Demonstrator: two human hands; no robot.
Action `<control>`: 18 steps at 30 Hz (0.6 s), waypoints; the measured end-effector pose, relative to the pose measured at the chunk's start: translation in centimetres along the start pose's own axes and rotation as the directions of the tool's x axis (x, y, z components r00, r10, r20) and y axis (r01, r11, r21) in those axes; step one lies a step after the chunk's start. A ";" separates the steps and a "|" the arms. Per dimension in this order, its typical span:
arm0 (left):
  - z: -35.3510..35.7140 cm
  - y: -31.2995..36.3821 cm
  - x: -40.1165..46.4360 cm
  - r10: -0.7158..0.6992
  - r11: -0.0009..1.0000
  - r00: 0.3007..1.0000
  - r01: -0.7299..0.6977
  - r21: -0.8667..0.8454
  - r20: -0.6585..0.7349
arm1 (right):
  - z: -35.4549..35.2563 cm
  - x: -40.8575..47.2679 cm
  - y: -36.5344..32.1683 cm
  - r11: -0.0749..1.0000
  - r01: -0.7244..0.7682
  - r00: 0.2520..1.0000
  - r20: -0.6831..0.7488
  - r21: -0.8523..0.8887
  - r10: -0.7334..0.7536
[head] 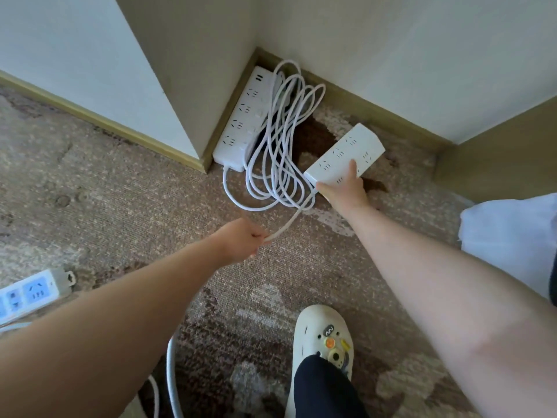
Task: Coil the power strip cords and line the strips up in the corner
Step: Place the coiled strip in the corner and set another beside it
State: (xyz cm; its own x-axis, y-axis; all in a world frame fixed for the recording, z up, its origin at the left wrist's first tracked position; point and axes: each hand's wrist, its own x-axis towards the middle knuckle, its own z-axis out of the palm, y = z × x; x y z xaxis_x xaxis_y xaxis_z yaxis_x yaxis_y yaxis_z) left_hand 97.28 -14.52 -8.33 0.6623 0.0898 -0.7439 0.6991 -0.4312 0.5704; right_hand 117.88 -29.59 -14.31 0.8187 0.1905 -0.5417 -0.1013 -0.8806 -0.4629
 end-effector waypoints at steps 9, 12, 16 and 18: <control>1.1 2.0 0.7 0.008 0.990 0.978 0.021 -0.138 0.208 | -0.4 2.4 -3.8 0.914 0.249 0.965 0.159 -0.320 -0.207; 2.0 2.1 0.1 -0.042 0.876 0.945 0.191 -0.443 0.323 | 0.2 2.1 -3.9 0.910 0.220 0.975 0.114 -0.352 -0.192; 2.2 1.5 -0.1 -0.101 0.709 0.956 0.262 -0.654 0.274 | -0.5 2.2 -4.3 0.843 0.253 0.967 0.140 -0.475 -0.211; 2.3 0.9 -0.5 -0.171 0.607 0.961 0.278 -0.745 0.219 | -1.3 2.1 -5.1 0.842 0.233 0.969 0.186 -0.487 -0.161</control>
State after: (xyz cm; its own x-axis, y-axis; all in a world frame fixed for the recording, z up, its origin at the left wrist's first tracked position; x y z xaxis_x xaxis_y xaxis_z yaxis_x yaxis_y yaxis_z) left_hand 96.94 -17.03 -8.23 0.4578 -0.0365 -0.8883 0.8089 0.4317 0.3992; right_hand 120.81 -25.29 -12.15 0.7046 0.4070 -0.5813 0.3806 -0.9081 -0.1745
